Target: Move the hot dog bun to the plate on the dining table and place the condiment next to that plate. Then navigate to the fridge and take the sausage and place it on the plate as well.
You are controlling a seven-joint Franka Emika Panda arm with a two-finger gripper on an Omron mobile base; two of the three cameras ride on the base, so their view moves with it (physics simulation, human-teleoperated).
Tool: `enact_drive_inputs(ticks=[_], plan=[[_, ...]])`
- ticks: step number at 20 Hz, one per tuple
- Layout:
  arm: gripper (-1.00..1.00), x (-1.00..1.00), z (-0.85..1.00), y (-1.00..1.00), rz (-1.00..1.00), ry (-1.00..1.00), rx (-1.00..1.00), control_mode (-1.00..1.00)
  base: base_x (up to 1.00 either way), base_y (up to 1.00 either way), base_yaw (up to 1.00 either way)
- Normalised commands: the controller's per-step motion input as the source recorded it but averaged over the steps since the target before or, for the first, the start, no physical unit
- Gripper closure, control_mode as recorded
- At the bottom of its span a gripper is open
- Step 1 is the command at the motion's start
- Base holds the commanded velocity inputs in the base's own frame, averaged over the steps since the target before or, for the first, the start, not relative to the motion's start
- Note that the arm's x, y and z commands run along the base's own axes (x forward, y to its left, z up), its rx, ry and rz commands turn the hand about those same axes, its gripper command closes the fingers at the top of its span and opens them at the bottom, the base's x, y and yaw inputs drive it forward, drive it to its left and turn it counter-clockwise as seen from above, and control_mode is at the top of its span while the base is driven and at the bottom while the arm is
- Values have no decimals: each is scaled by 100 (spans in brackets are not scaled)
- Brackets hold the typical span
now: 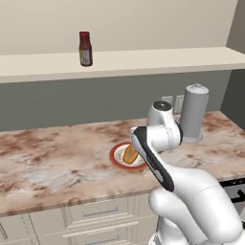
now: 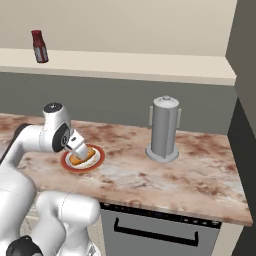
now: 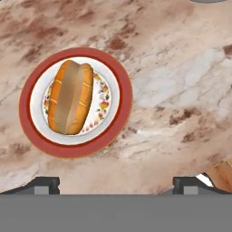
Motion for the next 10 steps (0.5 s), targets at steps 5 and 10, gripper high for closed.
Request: enact_drive_inputs(ticks=[5, 10], plan=[[-100, 43, -44, 0, 0, 1, 0, -100, 0, 0, 0], [-100, 40, -40, 0, 0, 0, 0, -100, 0, 0, 0]])
